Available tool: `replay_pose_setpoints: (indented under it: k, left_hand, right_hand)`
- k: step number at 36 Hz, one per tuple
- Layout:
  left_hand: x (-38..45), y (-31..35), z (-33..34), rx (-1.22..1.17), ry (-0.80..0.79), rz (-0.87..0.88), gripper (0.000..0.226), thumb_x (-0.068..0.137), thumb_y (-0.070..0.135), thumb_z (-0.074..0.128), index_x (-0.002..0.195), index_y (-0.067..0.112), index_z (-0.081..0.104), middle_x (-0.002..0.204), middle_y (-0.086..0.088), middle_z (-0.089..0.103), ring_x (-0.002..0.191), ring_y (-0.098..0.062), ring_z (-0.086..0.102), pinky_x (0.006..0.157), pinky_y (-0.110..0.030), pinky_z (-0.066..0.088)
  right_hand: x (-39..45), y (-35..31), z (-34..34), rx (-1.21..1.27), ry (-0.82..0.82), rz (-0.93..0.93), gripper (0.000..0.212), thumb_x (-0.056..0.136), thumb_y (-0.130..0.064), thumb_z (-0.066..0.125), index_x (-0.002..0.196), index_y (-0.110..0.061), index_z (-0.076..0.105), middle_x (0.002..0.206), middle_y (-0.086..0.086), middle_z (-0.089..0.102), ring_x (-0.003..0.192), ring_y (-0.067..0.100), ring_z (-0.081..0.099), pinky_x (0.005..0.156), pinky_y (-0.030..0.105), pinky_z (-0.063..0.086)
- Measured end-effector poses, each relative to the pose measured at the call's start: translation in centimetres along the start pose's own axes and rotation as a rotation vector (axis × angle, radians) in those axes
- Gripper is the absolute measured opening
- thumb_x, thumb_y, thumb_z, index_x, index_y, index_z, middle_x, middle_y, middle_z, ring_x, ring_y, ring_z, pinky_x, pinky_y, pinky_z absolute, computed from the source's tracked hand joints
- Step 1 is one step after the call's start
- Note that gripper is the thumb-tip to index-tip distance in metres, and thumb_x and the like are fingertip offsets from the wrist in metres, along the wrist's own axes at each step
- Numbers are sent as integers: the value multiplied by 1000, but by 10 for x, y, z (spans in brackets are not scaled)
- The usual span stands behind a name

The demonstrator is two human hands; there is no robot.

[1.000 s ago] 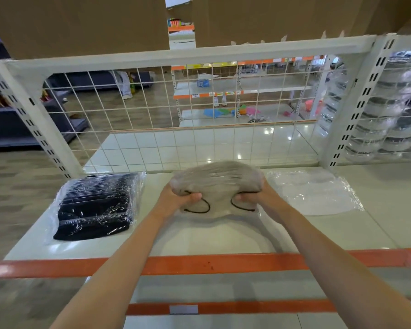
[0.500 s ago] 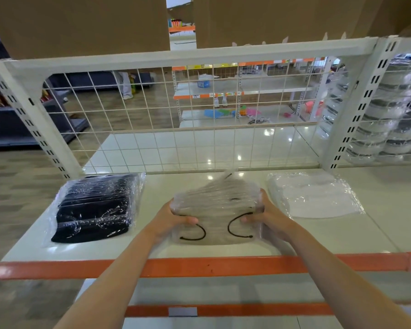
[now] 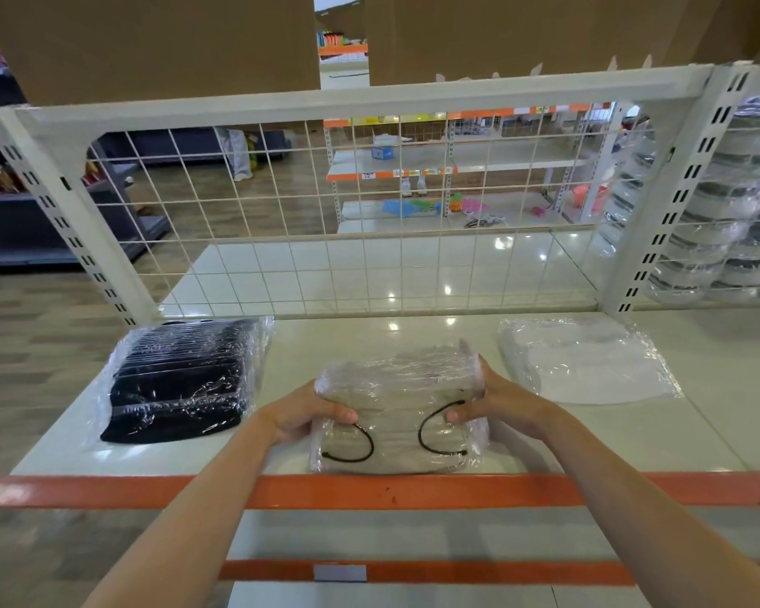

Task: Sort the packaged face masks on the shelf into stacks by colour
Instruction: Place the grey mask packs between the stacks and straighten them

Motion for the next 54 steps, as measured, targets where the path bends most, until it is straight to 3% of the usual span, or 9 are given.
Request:
replay_pose_setpoints:
  k: [5, 10, 14, 20, 28, 32, 40, 46, 54]
  left_hand:
    - [-1, -2, -4, 0, 36, -22, 63, 39, 3, 87, 98, 4, 65, 85, -12, 73, 78, -21, 71, 68, -30, 57]
    - [2, 9, -1, 108, 224, 151, 54, 58, -8, 75, 109, 3, 61, 89, -3, 74, 84, -15, 70, 70, -24, 55]
    - [0, 26, 7, 88, 369, 353, 60, 65, -24, 67, 116, 4, 54, 91, 0, 71, 80, -7, 69, 63, -20, 55]
    - [0, -1, -5, 128, 403, 342, 110, 41, 23, 95, 135, 21, 37, 129, 0, 51, 115, -16, 57, 81, -29, 55]
    - [7, -13, 5, 42, 321, 338, 118, 35, 26, 97, 134, 29, 34, 135, -4, 51, 121, -25, 55, 89, -38, 53]
    - [4, -11, 5, 38, 294, 347, 114, 32, 30, 97, 128, 35, 37, 131, -3, 52, 117, -20, 56, 82, -28, 54]
    - [6, -15, -14, -103, 396, 325, 143, 21, 42, 96, 144, 31, 24, 134, 1, 48, 116, -16, 53, 100, -35, 43]
    - [10, -17, -16, -96, 435, 330, 110, 34, 49, 93, 129, 24, 44, 131, -8, 53, 118, -21, 53, 99, -36, 45]
    - [10, -15, -13, -62, 479, 340, 133, 36, 63, 87, 147, 33, 21, 142, -2, 42, 127, -21, 47, 110, -42, 35]
  right_hand:
    - [-3, -3, 4, 43, -22, -17, 112, 73, 0, 76, 148, -30, -2, 121, 5, 63, 109, 12, 63, 103, 32, 44]
    - [1, -12, 1, -15, 220, -105, 109, 49, -20, 93, 137, -11, 30, 119, 6, 61, 113, 21, 60, 95, 41, 51]
    - [-2, -32, -6, 73, 375, -312, 77, 66, 8, 79, 127, -15, 38, 111, -8, 58, 99, -3, 60, 78, 17, 52]
    - [-10, -11, -1, -2, 182, -209, 106, 69, 8, 77, 146, -26, 13, 123, -20, 42, 102, -16, 51, 74, 4, 46]
    - [-10, -2, 15, 57, 121, -190, 122, 57, 1, 76, 149, -29, 3, 134, -22, 37, 106, -17, 51, 78, 13, 49]
    - [-10, 3, 18, 100, 82, -199, 122, 64, 16, 71, 149, -33, -2, 128, -27, 39, 102, -17, 54, 76, 17, 51]
    - [-6, 7, 5, 174, 154, -185, 110, 73, 23, 62, 147, -38, 8, 123, -15, 50, 101, 1, 62, 76, 21, 54]
    - [-5, 5, 5, 152, 164, -204, 84, 62, 3, 77, 133, -21, 39, 126, 4, 56, 119, 18, 55, 93, 31, 50]
    - [-3, 6, 3, 162, 168, -207, 78, 58, 0, 76, 127, -11, 41, 112, -3, 61, 107, 8, 60, 90, 31, 51]
Point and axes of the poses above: each hand's wrist, its own x-axis towards the middle knuckle, its own z-axis out of the palm, y = z × x, the point moved 2 cm from there along x, towards the middle knuckle
